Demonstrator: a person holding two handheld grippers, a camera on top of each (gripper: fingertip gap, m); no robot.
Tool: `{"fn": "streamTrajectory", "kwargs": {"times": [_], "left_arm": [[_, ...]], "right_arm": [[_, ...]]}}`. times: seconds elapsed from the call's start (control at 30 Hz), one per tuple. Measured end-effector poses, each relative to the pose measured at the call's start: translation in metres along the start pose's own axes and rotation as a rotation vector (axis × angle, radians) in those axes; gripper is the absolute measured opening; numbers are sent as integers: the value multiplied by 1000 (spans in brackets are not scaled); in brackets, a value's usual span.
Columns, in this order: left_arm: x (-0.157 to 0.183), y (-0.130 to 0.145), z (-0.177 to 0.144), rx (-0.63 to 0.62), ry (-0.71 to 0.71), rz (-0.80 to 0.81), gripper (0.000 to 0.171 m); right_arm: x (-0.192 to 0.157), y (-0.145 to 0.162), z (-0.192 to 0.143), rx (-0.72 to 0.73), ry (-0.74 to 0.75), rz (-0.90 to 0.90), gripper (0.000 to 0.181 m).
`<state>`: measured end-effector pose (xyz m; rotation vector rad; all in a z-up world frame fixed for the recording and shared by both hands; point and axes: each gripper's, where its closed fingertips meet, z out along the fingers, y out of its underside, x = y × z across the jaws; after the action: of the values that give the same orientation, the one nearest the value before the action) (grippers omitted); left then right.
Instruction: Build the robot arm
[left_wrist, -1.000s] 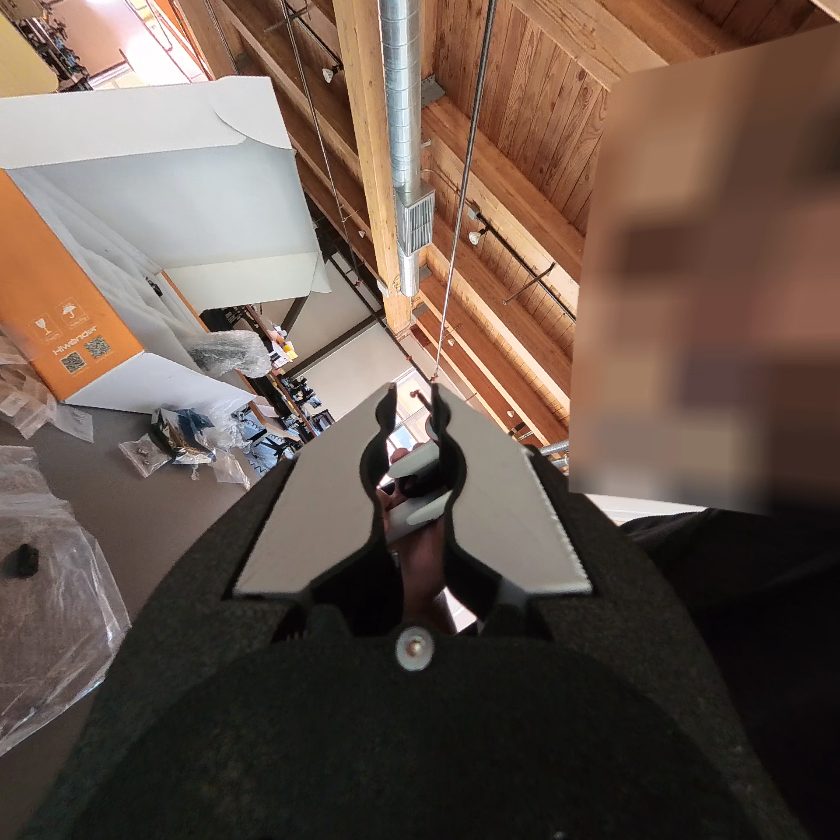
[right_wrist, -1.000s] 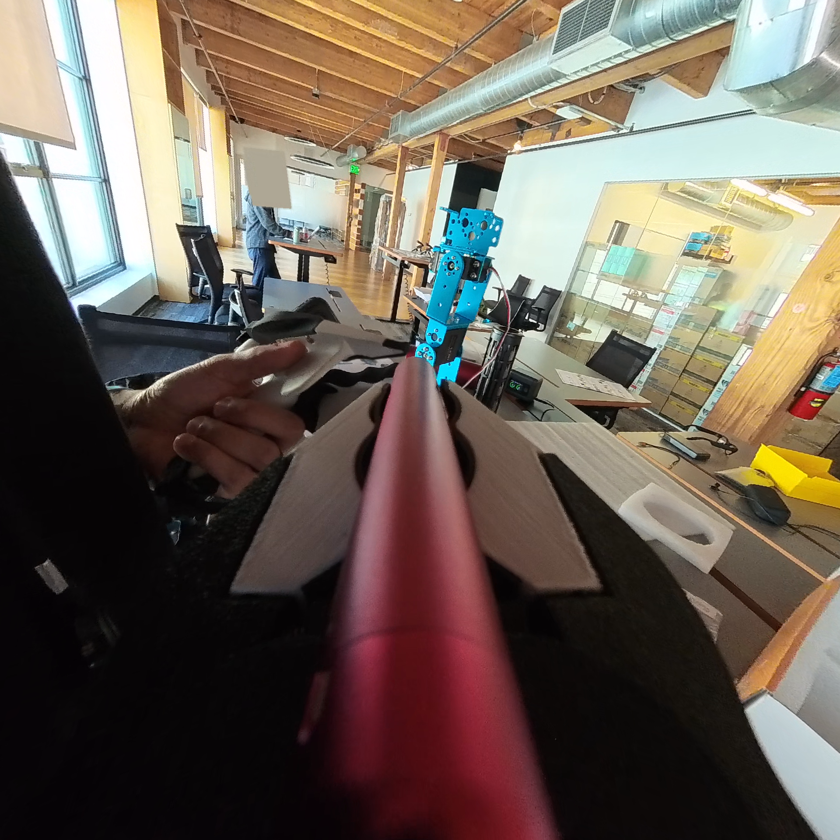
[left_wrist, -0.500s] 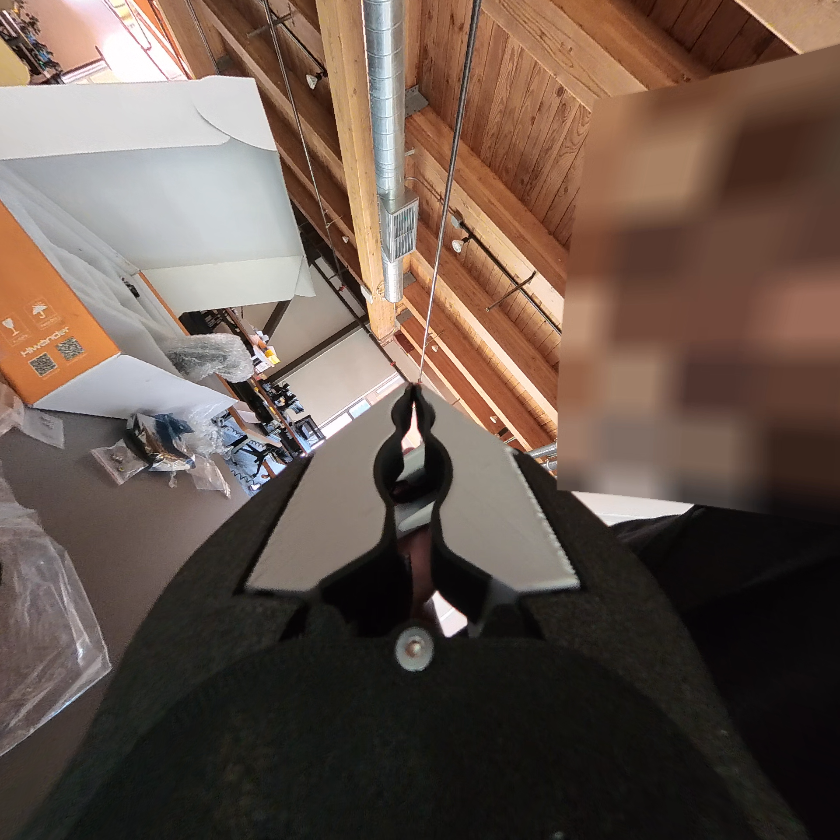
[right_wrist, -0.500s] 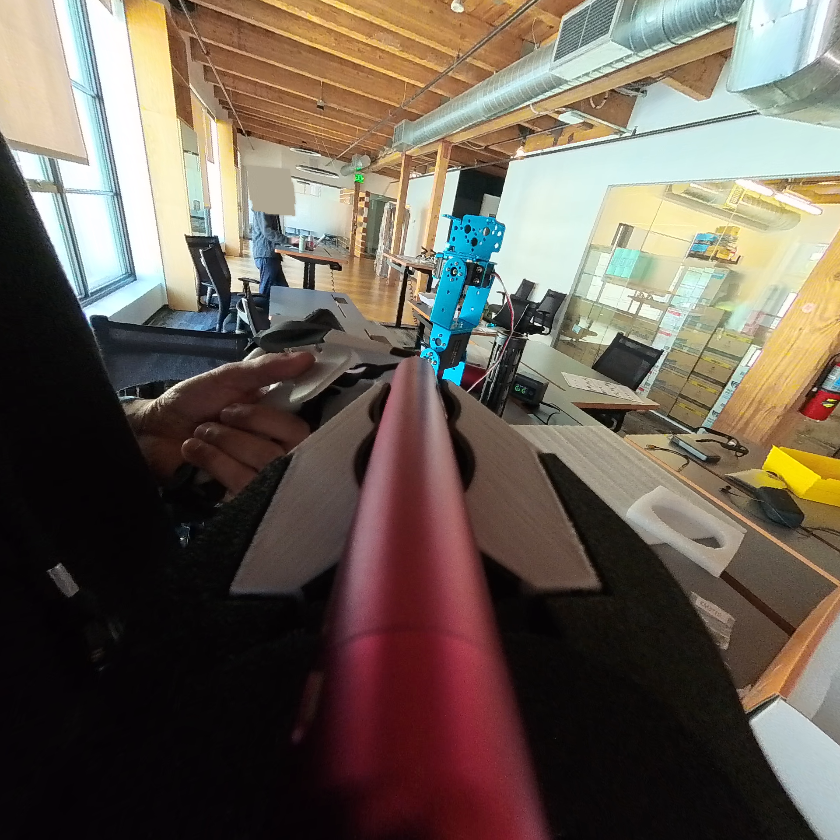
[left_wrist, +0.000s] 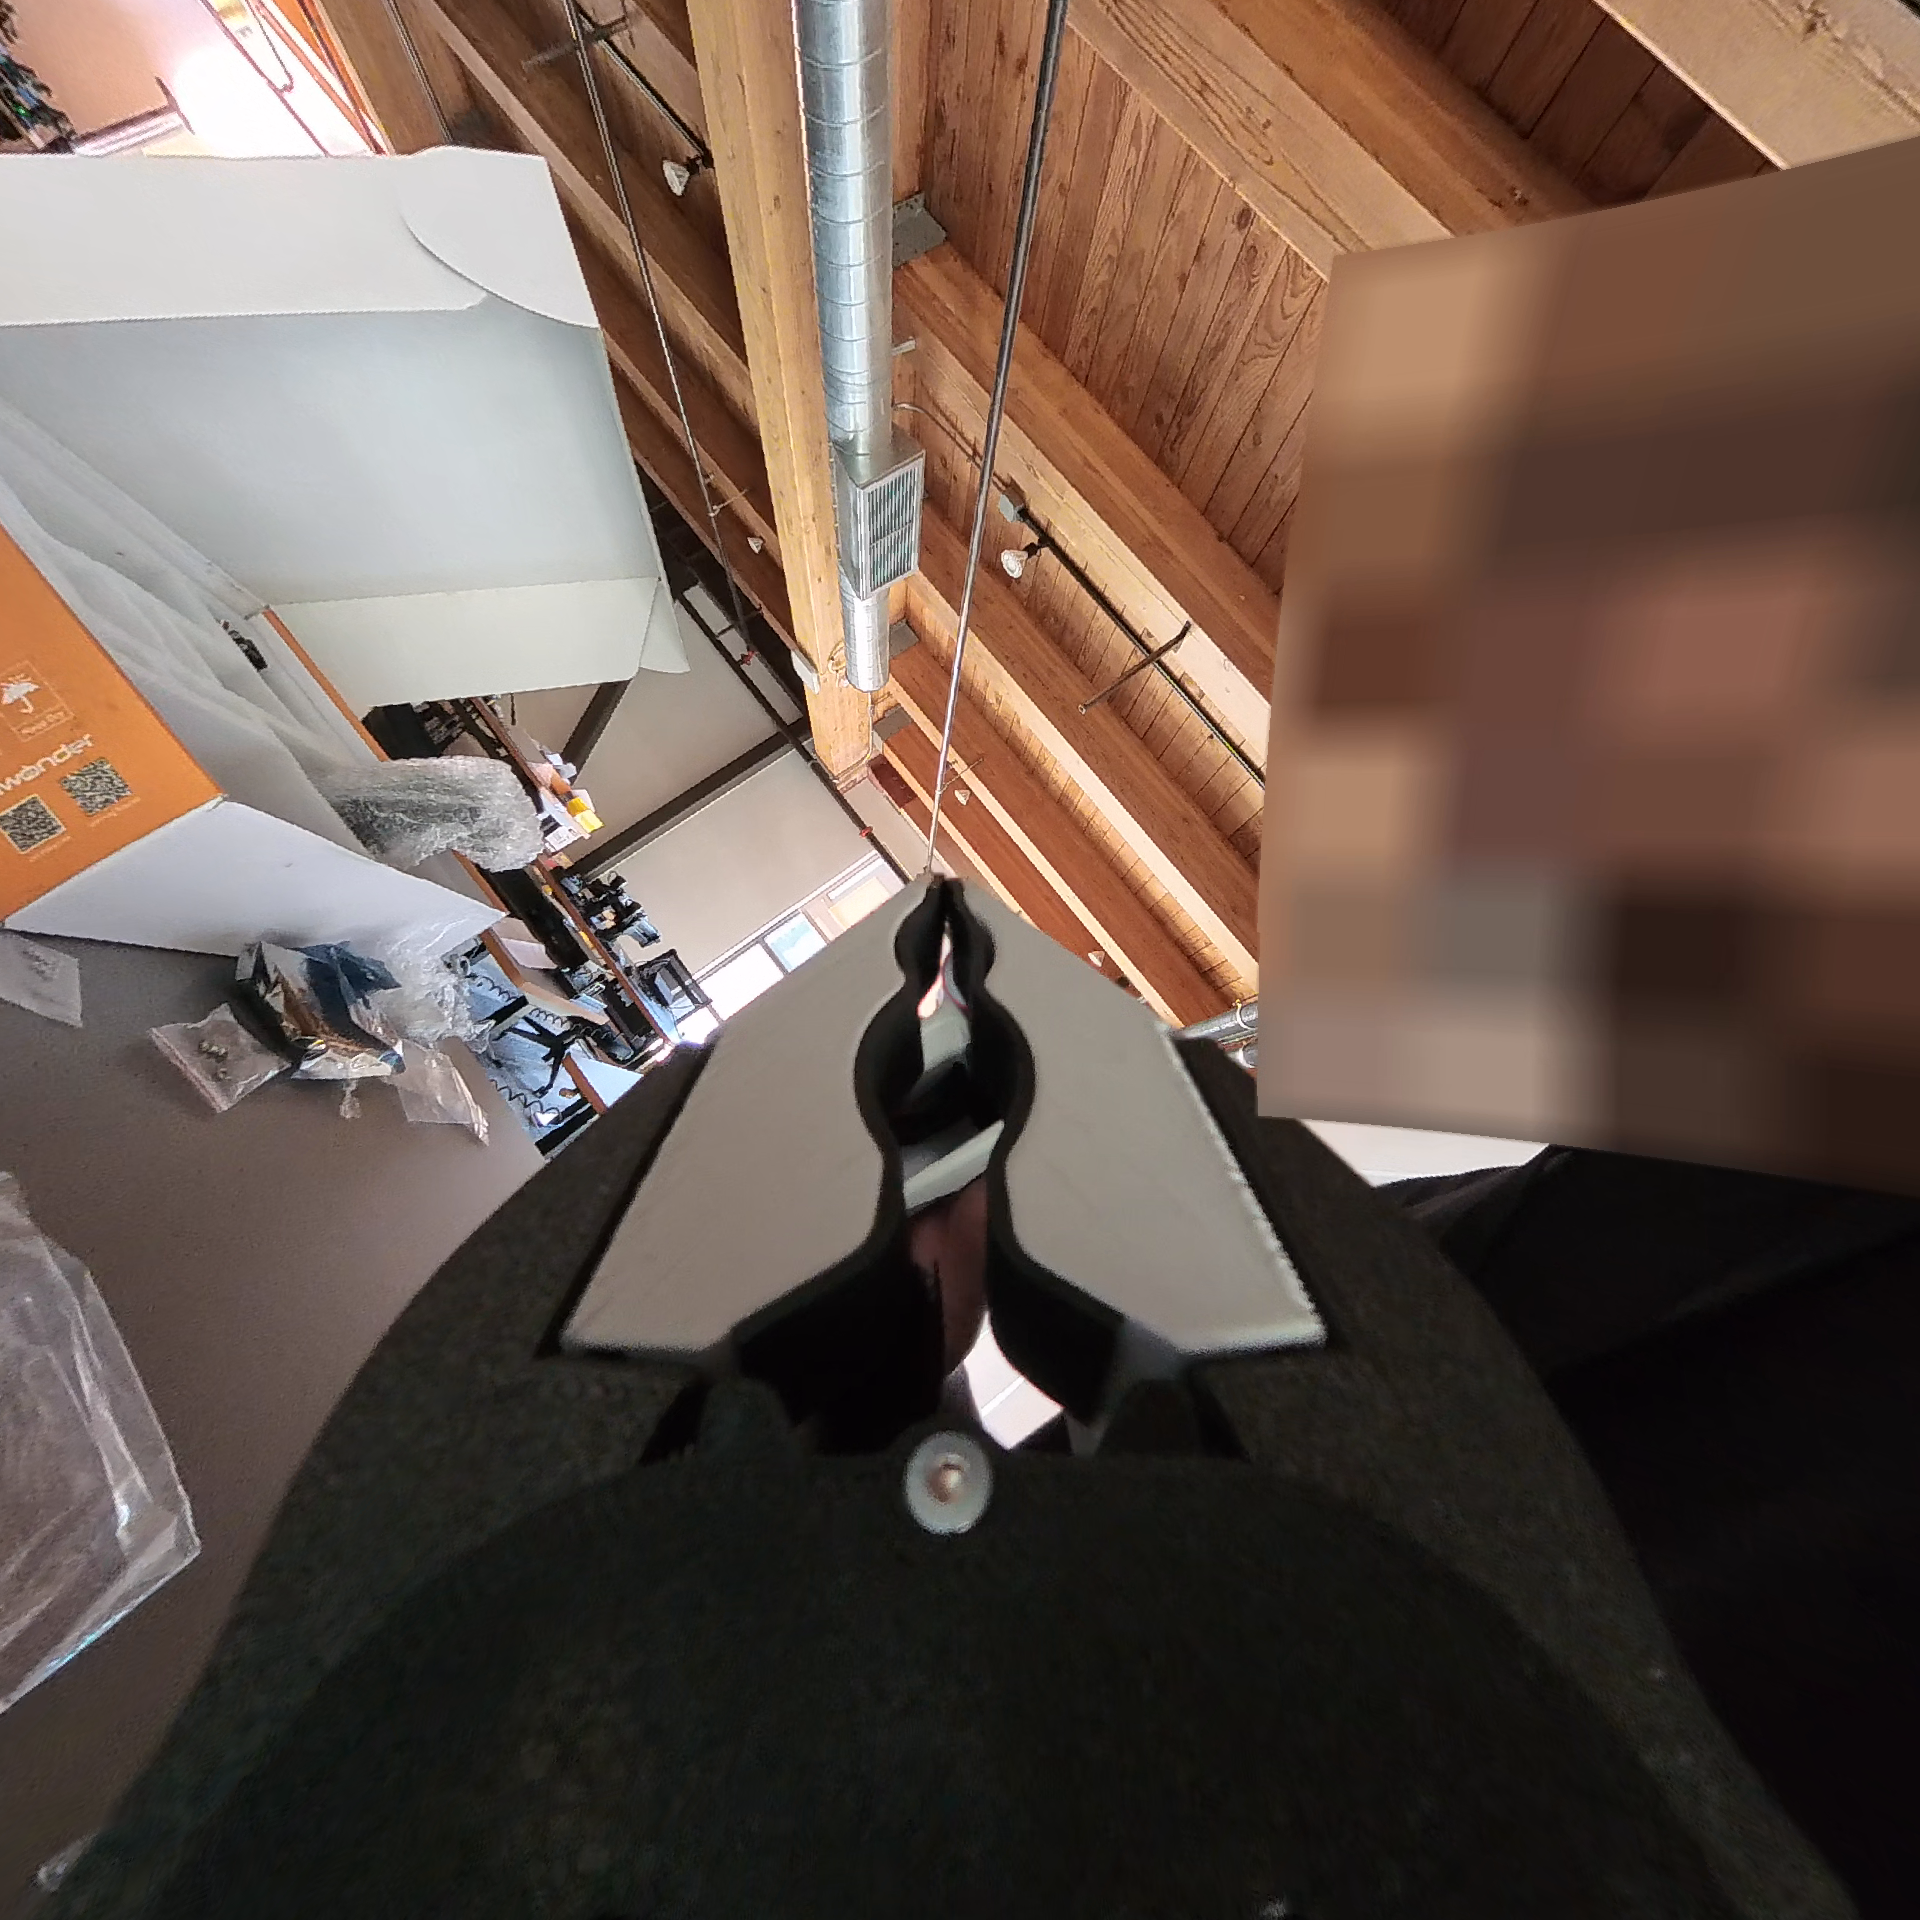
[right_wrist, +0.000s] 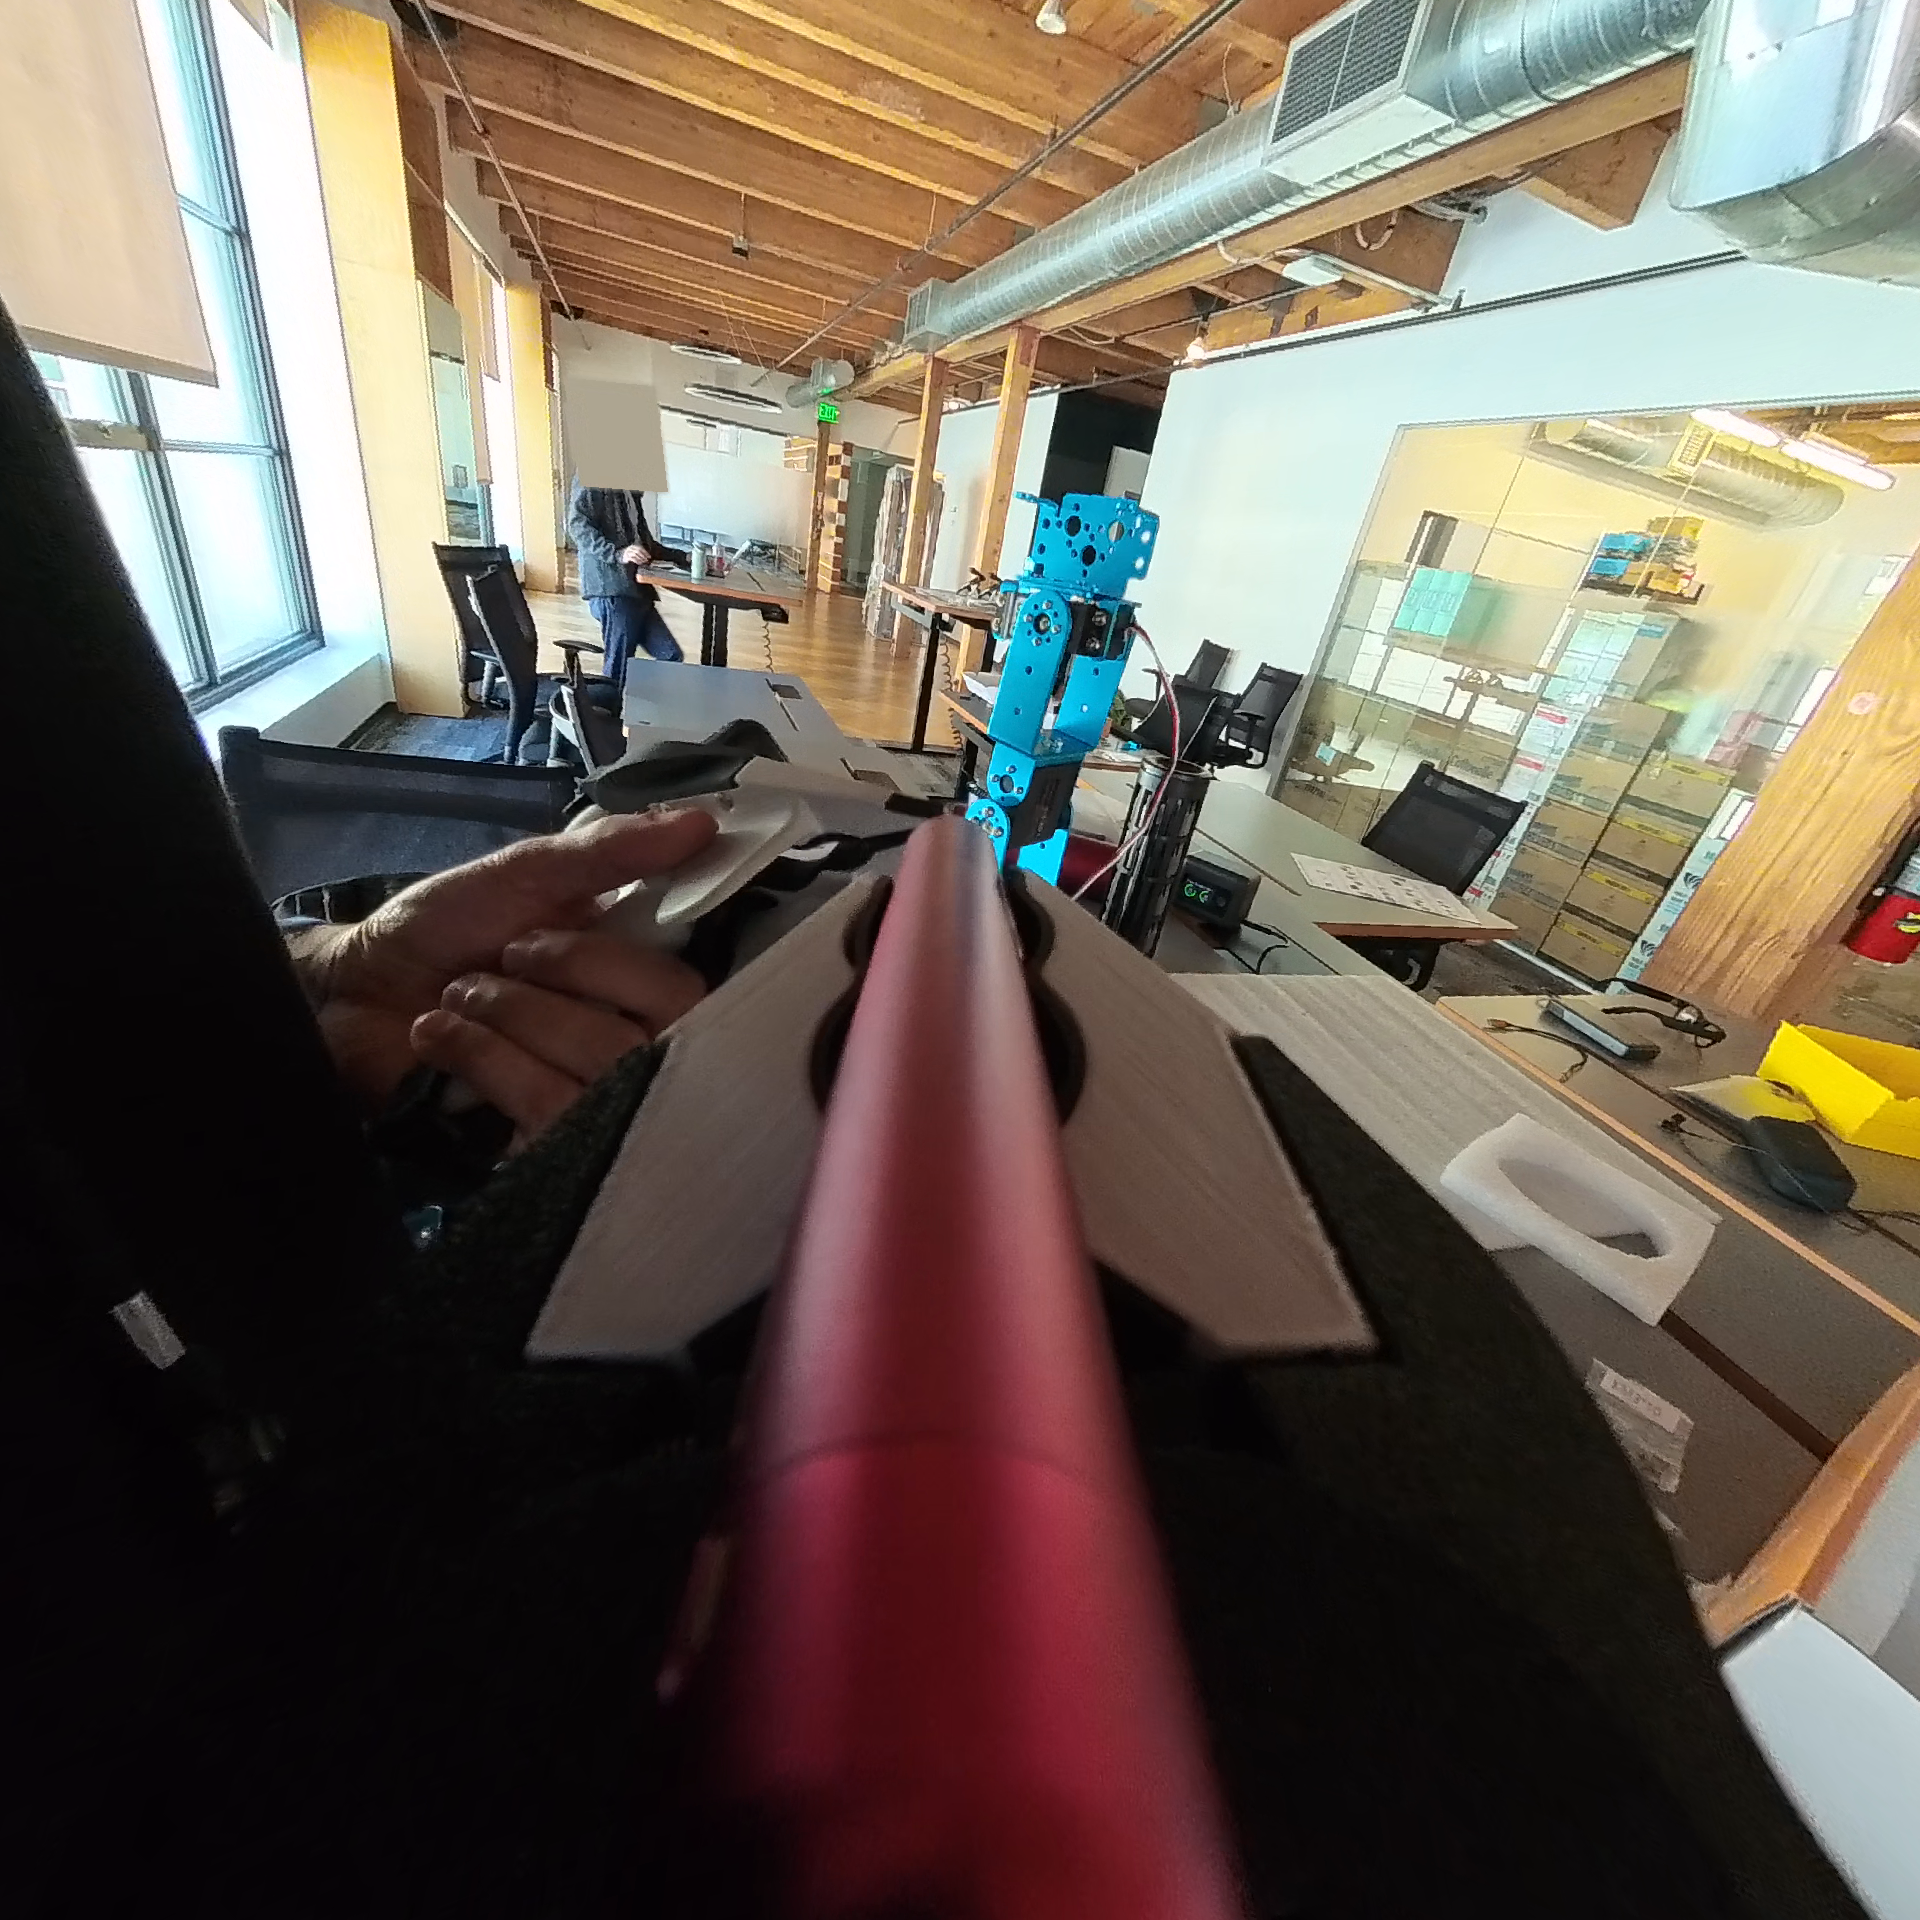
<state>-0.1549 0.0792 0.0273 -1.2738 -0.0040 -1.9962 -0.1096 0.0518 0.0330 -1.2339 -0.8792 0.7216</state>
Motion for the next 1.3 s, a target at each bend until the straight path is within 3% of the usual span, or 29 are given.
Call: {"fn": "streamTrajectory", "kwargs": {"times": [0.7, 0.9, 1.3], "left_arm": [[-7, -5, -5, 5, -47, 36, 0], [-3, 0, -3, -14, -23, 36, 11], [-1, 3, -1, -25, -14, 49, 3]], "right_arm": [[3, 2, -2, 0, 2, 22, 24], [2, 4, -1, -12, 4, 8, 24], [1, 4, 1, -13, -5, 10, 24]]}}
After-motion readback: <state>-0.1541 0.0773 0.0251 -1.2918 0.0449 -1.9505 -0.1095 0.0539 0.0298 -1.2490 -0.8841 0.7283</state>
